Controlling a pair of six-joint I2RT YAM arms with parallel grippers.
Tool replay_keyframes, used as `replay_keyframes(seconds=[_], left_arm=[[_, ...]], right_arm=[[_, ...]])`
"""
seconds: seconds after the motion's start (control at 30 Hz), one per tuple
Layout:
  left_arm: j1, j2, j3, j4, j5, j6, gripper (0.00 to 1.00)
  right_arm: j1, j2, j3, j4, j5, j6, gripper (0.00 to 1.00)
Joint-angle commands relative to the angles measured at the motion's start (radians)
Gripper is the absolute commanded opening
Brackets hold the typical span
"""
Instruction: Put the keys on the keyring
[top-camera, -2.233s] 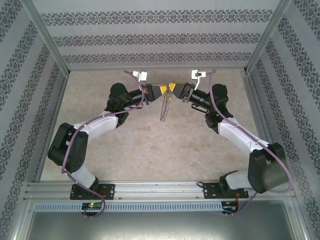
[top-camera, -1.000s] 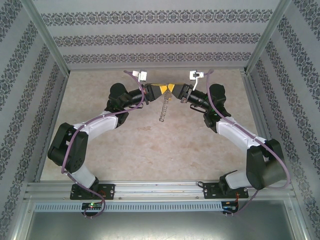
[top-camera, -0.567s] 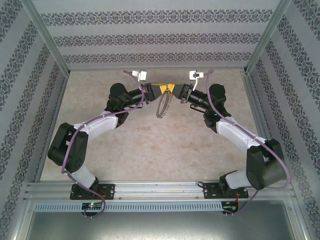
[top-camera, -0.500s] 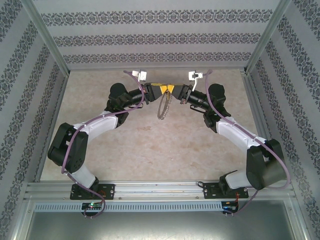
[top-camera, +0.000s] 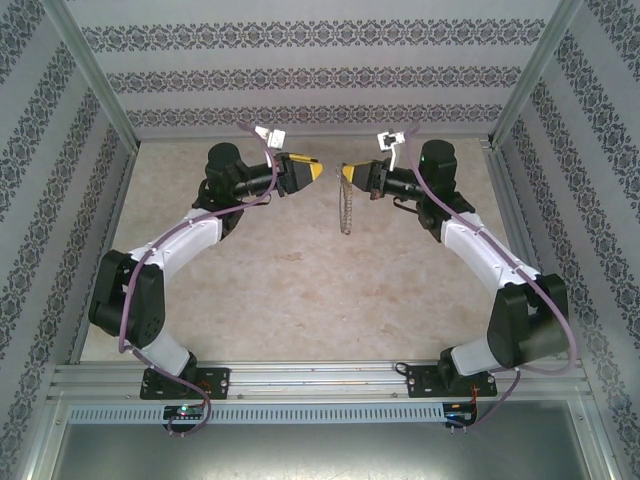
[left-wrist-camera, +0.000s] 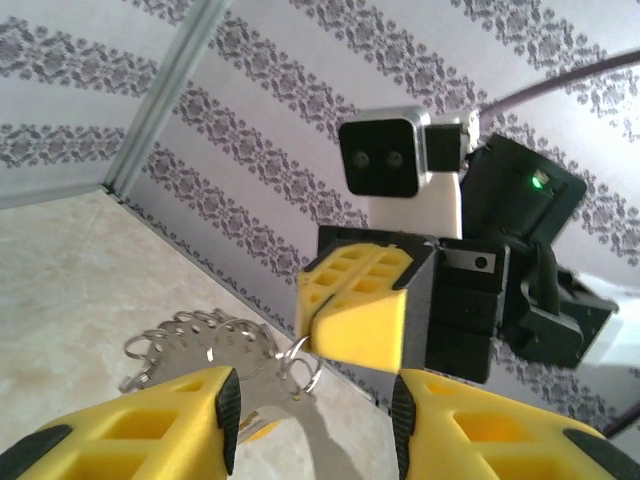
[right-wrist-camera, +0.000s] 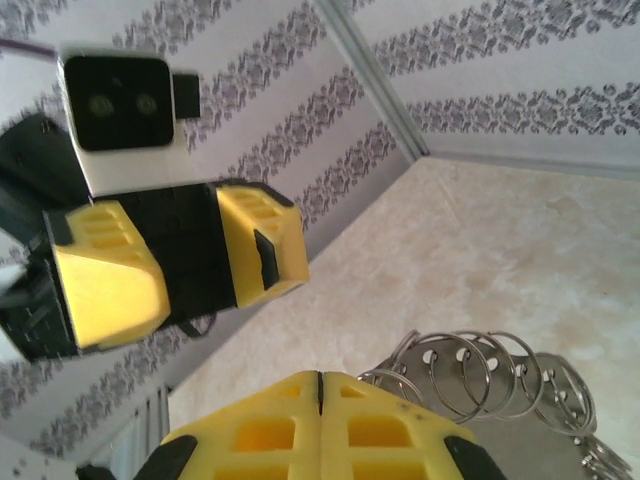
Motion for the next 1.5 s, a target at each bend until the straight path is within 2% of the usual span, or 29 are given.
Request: replay_keyframes(seconds=[0.0,0.17,0.53,1.03,1.27,1.47], left_arm=[[0.010,0.015,0.082,-0.195,0.111,0.128,0.44],[0.009,0.050,0.134,-0.288,0.159,0.184,0.40],[0.009,0.094,0.161,-0.311,0.233,0.184,0.32],[-0.010,0.154,0.136,-0.195,0.260,0.108,0.31],[-0.015,0.180,0.121,-0.029,0.278,-0.012,0.31],[-0.032,0.186,0.120,-0.015,0.283,-0.027,0.30]], right_arm=[[0.003,0.029,0.098,-0.238,-0.077,-0.219,0.00],[0.003,0.064,0.165,-0.359,-0.134,-0.304,0.00],[0.001,0.095,0.192,-0.361,-0.179,-0.296,0.00],[0.001,0.100,0.186,-0.307,-0.185,-0.261,0.00],[0.002,0.107,0.183,-0.293,-0.182,-0.252,0.00],[0.002,0.107,0.180,-0.284,-0.174,-0.247,0.00]])
